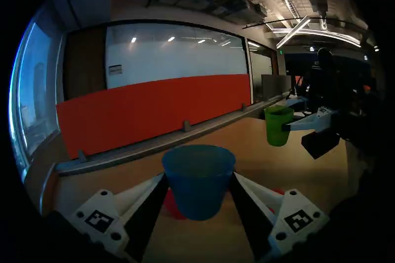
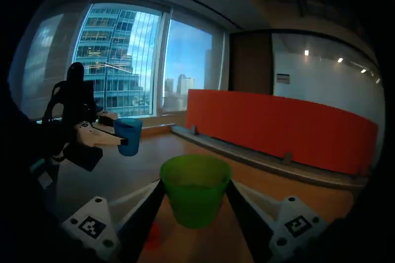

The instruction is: Pour water

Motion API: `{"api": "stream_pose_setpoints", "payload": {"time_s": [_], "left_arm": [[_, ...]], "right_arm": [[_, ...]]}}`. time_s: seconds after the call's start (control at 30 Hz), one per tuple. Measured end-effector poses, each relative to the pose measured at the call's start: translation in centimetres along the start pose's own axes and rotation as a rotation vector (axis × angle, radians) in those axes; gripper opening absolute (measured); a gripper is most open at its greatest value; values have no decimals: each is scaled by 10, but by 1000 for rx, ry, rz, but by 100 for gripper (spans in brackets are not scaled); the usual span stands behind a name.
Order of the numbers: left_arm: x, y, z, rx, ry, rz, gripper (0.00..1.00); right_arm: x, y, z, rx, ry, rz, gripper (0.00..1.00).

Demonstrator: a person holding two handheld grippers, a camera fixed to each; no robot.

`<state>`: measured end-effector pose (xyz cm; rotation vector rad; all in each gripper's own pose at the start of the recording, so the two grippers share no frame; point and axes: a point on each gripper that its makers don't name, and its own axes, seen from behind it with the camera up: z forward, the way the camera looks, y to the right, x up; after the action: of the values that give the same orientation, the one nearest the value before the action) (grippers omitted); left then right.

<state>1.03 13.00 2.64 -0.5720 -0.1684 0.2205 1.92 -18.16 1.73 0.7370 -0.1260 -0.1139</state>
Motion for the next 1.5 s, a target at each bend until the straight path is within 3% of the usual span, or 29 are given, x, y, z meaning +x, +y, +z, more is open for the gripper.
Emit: {"api": "stream_pose_setpoints", "payload": {"time_s": [0.3,0.7,1.0,1.3,1.5], "left_arm": [[-32,11,9,-25,-101,52,83],[-70,12,11,-51,-225,115,83],[-95,9,13,-66,-306,133,83],[-119,12,17,-104,-393,177,83],[-131,15,21,-123,-434,174,83]], "right_arm": [[-23,2,2,24,-61,8,89],[-57,2,6,58,-148,7,89],[-77,1,10,83,-200,19,89],[-97,-1,15,104,-259,20,89],[-111,0,16,112,-295,19,90]]}}
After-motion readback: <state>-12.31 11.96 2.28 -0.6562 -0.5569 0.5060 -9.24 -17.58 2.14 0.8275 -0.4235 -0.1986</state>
